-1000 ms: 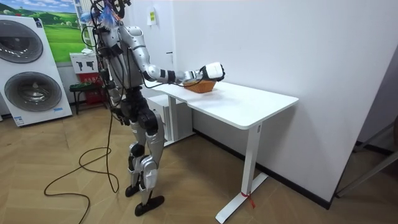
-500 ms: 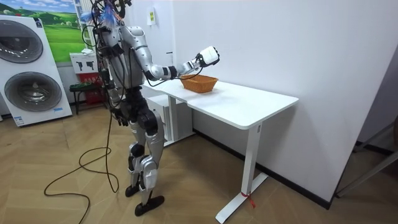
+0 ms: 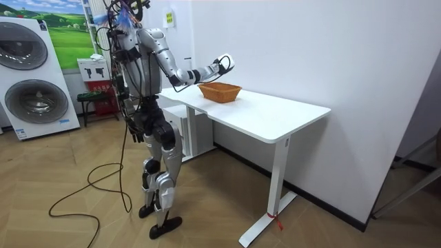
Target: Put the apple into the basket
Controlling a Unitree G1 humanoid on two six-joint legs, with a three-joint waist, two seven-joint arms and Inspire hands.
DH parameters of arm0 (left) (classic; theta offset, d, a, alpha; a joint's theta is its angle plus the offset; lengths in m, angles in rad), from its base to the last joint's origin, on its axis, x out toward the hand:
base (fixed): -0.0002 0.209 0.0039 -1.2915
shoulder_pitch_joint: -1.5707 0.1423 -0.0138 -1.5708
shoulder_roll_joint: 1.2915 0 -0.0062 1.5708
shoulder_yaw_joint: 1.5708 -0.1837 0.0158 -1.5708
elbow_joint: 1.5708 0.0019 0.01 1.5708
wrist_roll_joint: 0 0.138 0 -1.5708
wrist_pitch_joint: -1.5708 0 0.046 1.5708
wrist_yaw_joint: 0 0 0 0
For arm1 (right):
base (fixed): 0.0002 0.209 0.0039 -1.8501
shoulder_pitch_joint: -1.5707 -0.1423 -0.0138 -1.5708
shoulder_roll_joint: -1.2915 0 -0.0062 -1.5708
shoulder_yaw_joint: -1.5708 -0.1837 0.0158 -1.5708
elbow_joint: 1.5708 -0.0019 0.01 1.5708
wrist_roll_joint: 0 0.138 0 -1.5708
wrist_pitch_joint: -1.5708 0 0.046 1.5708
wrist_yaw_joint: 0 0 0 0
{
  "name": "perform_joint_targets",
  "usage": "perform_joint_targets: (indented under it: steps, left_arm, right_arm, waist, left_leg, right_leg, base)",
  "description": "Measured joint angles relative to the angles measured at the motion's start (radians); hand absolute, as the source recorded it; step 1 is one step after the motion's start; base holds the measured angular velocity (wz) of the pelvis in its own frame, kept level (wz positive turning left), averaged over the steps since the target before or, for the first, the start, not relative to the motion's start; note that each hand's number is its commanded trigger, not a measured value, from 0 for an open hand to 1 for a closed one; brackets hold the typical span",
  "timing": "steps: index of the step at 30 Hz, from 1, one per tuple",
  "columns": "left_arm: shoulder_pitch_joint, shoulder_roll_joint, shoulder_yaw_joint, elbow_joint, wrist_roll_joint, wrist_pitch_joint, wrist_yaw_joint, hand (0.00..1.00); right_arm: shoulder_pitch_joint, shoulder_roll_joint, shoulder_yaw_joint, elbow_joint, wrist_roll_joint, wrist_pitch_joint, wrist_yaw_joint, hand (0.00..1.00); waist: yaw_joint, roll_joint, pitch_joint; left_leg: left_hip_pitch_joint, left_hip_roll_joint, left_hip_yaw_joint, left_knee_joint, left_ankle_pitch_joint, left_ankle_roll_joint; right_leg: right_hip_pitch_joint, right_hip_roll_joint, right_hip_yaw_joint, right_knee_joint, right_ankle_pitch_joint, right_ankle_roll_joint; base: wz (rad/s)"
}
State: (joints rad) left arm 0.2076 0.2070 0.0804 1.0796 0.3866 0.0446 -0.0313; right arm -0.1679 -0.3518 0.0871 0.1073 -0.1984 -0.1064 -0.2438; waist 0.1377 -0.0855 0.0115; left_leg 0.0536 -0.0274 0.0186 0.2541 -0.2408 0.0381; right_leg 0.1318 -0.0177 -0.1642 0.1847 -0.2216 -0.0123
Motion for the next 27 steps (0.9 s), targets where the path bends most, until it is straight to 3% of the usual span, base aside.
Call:
perform_joint_targets:
  steps: [1,8,13,18,23,27]
  left_arm:
    - [-0.004,0.001,-0.006,-0.001,0.000,0.000,0.000,0.00]
    - [-0.005,0.006,-0.007,-0.001,-0.001,0.001,-0.012,0.00]
    - [-0.003,0.007,-0.007,-0.002,-0.001,0.001,-0.027,0.00]
    - [-0.002,0.008,-0.006,-0.014,-0.001,0.001,-0.030,0.00]
    - [0.003,0.008,-0.006,-0.023,-0.001,0.002,-0.028,0.00]
    - [0.005,0.008,-0.004,-0.023,0.001,0.008,-0.023,0.00]
  right_arm:
    - [-0.004,0.000,0.012,0.003,-0.002,0.002,0.016,0.00]
    - [-0.031,0.000,0.044,0.043,-0.002,0.024,0.076,0.00]
    - [-0.031,0.000,0.044,0.043,0.001,0.043,0.095,0.00]
    - [-0.031,-0.001,0.044,0.044,0.014,0.043,0.096,0.00]
    - [-0.036,-0.007,0.044,0.107,0.052,0.046,0.096,0.00]
    - [-0.036,-0.008,0.035,0.121,0.072,0.052,0.096,0.00]
  waist:
    - [0.005,0.000,0.0001]
    - [0.008,-0.006,0.0007]
    - [0.008,-0.013,-0.0037]
    - [0.008,-0.013,-0.0041]
    - [0.005,-0.002,0.0033]
    - [-0.007,0.006,0.0030]
  left_leg:
    - [-0.001,0.000,-0.001,0.000,0.000,0.000]
    - [-0.011,-0.002,-0.017,0.004,0.000,0.000]
    - [-0.016,-0.002,-0.023,0.005,0.000,0.000]
    - [-0.016,-0.003,-0.024,0.005,0.000,0.000]
    - [-0.008,-0.002,-0.025,0.014,0.000,0.000]
    - [-0.009,-0.001,-0.026,0.015,0.000,0.000]
  right_leg:
    - [0.000,0.000,-0.001,0.000,0.000,0.000]
    - [0.000,-0.002,-0.020,0.001,0.000,0.000]
    - [0.000,-0.003,-0.030,0.001,0.000,0.000]
    - [0.000,-0.004,-0.032,0.001,0.000,0.000]
    - [0.009,-0.005,-0.027,0.000,0.000,0.000]
    - [0.007,-0.005,-0.025,0.000,0.000,0.000]
  base:
    - [0.05]
    - [0.07]
    - [0.03]
    - [0.00]
    - [0.00]
    - [0.00]
